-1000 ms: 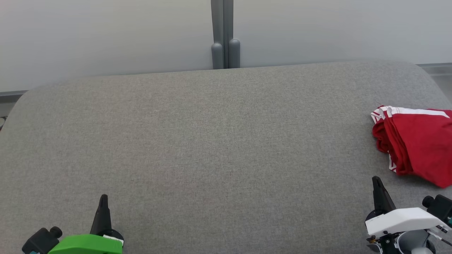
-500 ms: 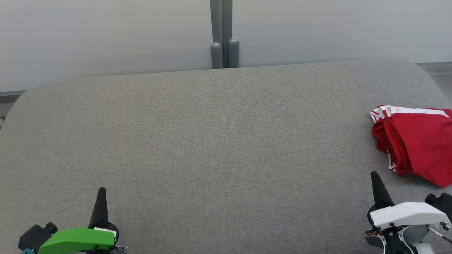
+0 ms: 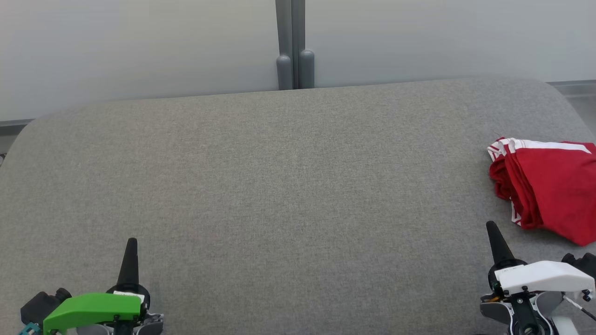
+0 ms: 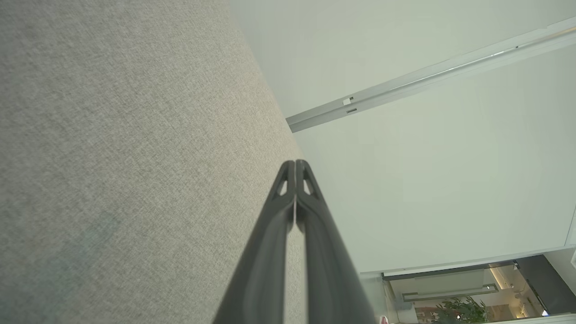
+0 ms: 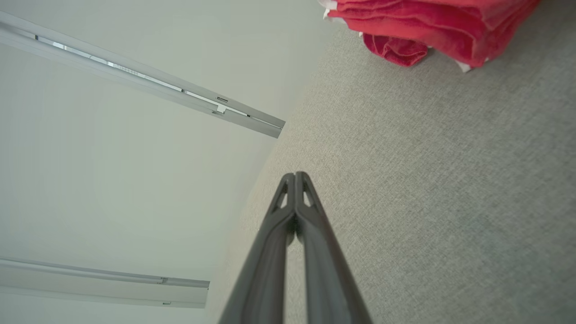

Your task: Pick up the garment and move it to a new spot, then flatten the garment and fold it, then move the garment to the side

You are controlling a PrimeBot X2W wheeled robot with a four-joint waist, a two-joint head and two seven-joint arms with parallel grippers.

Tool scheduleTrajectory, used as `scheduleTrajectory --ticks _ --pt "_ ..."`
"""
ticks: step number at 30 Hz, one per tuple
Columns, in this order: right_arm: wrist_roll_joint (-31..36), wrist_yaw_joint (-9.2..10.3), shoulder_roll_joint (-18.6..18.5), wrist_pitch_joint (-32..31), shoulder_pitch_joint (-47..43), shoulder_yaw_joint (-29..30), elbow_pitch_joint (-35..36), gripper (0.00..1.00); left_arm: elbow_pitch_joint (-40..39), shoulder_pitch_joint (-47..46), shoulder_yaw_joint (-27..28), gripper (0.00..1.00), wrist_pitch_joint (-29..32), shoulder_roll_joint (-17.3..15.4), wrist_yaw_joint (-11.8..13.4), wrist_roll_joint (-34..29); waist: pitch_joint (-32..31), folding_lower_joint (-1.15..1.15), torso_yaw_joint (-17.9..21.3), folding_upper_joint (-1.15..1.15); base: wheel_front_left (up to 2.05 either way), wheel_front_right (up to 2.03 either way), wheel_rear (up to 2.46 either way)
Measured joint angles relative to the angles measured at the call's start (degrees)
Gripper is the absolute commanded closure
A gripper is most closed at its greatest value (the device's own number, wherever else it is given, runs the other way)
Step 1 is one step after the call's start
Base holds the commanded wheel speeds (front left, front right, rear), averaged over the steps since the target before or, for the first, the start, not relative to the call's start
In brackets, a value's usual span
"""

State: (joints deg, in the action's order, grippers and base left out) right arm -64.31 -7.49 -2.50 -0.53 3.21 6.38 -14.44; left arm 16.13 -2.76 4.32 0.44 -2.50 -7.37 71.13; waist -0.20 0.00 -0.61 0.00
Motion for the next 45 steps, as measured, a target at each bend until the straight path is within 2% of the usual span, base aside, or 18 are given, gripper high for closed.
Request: scheduleTrajectory --ticks 19,45 --pt "-11.99 0.0 -0.1 -2.72 1.62 0.19 -0.16 1.0 -0.43 -1.52 0.89 1.0 2.52 -0.08 0.0 8.73 0.16 0.0 0.23 0.0 0.0 0.0 0.0" --pt "-24.74 0.01 -0.22 -5.53 3.17 0.4 -0.37 1.0 -0.91 -3.57 1.78 1.0 5.39 -0.16 -0.01 18.69 0.36 0.0 0.53 0.0 0.0 0.0 0.0"
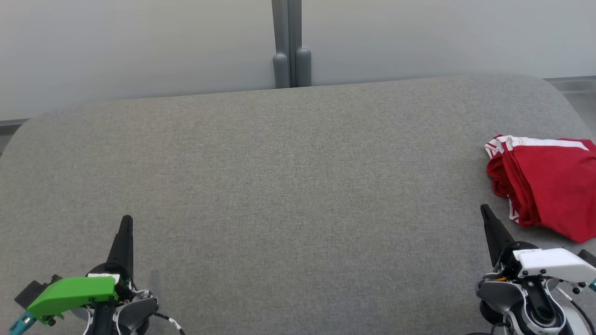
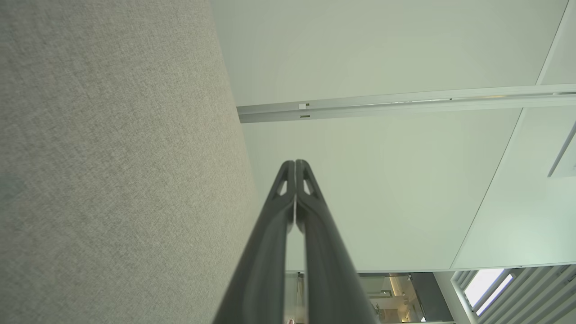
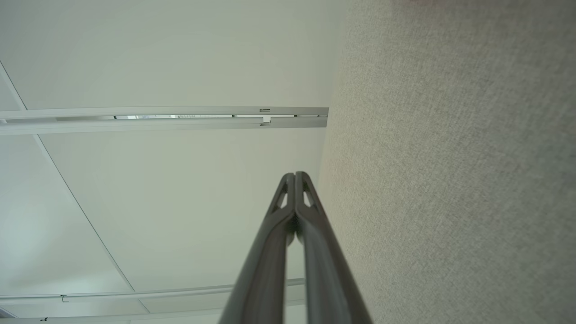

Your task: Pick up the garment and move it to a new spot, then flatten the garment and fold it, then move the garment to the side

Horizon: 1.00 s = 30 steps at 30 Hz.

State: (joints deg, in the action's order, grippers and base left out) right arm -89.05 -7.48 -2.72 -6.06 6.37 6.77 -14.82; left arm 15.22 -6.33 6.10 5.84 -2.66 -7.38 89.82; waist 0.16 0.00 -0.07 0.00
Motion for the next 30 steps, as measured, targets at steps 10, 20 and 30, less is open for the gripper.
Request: scheduleTrajectory --ticks 10,20,30 --pt "-3.08 0.0 -0.02 -0.67 0.48 0.05 -0.03 1.0 -0.1 -0.51 0.24 1.0 0.63 -0.01 0.0 2.43 0.05 0.0 0.08 0.0 0.0 0.0 0.0" --pt "-3.07 0.0 -0.02 -0.67 0.49 0.05 -0.04 1.0 -0.1 -0.51 0.25 1.0 0.63 -0.01 0.0 2.43 0.05 0.0 0.08 0.0 0.0 0.0 0.0" --pt "-3.08 0.0 -0.02 -0.67 0.49 0.05 -0.04 1.0 -0.1 -0.51 0.26 1.0 0.63 -0.01 0.0 2.43 0.05 0.0 0.08 0.0 0.0 0.0 0.0"
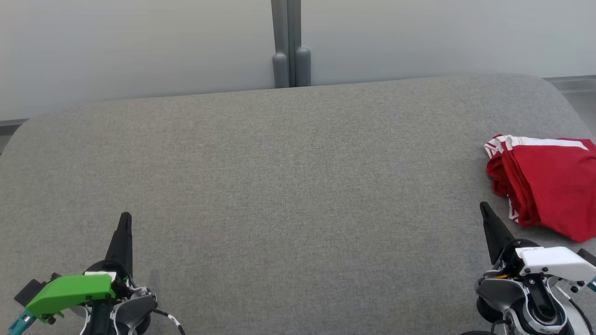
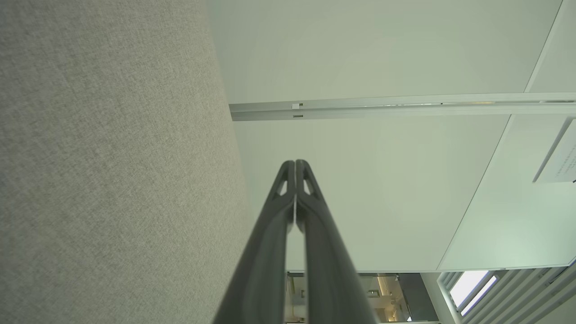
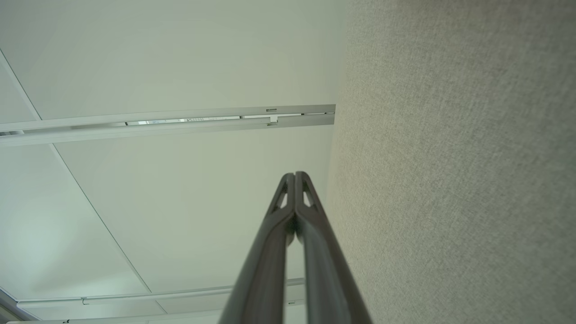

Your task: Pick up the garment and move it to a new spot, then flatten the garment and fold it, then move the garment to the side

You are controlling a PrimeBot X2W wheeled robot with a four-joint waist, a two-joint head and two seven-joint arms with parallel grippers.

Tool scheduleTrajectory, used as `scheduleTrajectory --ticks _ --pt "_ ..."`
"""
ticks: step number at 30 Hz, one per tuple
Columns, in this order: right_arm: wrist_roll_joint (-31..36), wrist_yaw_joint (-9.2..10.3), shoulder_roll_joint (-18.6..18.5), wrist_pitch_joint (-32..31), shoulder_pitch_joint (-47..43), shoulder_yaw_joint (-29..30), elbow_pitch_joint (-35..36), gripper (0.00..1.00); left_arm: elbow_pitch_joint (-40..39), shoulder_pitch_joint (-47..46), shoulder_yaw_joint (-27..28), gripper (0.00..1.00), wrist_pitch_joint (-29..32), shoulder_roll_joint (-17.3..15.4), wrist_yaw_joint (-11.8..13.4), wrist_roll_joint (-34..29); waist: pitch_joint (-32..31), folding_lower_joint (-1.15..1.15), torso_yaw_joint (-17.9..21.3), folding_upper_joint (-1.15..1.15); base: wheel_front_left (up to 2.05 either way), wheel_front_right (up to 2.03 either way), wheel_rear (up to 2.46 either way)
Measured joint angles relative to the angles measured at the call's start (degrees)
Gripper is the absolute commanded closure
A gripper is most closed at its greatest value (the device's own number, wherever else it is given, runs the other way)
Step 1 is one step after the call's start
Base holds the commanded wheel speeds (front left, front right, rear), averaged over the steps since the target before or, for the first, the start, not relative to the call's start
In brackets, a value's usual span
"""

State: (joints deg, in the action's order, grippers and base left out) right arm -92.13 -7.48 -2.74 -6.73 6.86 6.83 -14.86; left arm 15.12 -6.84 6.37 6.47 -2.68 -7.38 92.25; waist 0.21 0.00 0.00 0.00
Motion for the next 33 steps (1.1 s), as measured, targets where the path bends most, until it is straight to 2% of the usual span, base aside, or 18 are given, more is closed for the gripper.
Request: scheduleTrajectory --ticks 33 --pt "0.0 0.0 0.0 0.0 0.0 0.0 0.0 1.0 0.0 -0.01 0.01 1.0 0.01 0.0 0.0 0.0 0.0 0.0 0.0 0.0 0.0 0.0 0.0"
